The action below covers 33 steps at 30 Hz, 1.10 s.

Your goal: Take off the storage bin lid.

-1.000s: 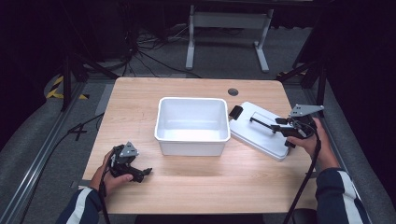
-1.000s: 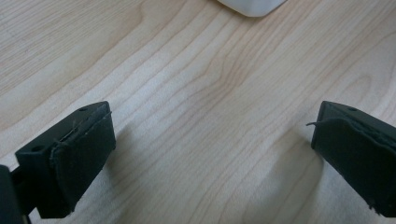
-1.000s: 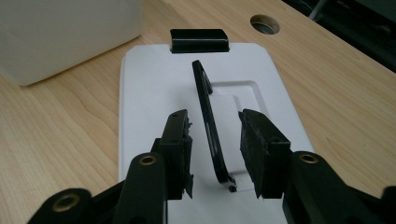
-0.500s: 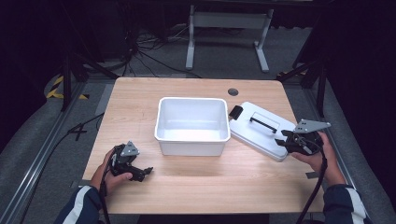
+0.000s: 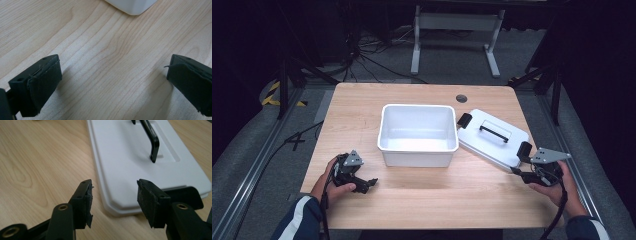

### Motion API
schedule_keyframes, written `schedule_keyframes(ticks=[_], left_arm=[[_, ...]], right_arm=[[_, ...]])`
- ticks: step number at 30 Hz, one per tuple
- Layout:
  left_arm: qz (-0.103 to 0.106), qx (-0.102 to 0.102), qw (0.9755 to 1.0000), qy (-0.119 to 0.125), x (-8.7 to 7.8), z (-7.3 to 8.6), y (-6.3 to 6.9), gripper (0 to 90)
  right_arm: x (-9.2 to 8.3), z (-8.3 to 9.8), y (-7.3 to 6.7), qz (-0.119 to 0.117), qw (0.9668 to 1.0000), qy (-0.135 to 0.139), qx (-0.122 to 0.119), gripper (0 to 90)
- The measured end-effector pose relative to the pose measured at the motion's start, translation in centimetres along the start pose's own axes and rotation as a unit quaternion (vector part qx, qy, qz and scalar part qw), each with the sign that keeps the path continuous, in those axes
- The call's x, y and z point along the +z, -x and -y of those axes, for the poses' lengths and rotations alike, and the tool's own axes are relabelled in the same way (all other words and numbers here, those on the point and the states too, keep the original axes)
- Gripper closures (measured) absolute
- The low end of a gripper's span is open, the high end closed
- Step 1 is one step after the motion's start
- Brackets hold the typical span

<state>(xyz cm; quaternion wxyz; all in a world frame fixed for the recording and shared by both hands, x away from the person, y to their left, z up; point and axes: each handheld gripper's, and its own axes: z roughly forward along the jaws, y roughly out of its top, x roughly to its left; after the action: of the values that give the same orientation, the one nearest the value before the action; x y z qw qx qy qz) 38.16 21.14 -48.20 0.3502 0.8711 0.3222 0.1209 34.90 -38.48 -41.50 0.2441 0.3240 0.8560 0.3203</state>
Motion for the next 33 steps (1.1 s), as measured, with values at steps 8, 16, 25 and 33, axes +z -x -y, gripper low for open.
schedule_keyframes(ticks=[8,16,25,33], left_arm=[[0.0,0.002,1.0,0.001,0.1,-0.1,-0.1,0.1],[-0.002,0.006,1.0,0.001,0.0,-0.1,-0.1,0.1],[-0.001,0.004,1.0,0.0,0.0,-0.1,-0.1,0.1],[-0.006,-0.002,1.0,0.0,0.0,0.0,0.1,0.3]], right_arm=[[0.0,2.5,-0.3,-0.004,0.9997,-0.003,0.025,41.7],[0.6,5.0,-0.7,-0.038,0.9965,0.006,0.075,34.8],[0.8,6.2,-1.4,-0.026,0.9948,0.015,0.097,27.7],[0.8,6.2,-1.4,-0.022,0.9945,0.014,0.102,27.1]])
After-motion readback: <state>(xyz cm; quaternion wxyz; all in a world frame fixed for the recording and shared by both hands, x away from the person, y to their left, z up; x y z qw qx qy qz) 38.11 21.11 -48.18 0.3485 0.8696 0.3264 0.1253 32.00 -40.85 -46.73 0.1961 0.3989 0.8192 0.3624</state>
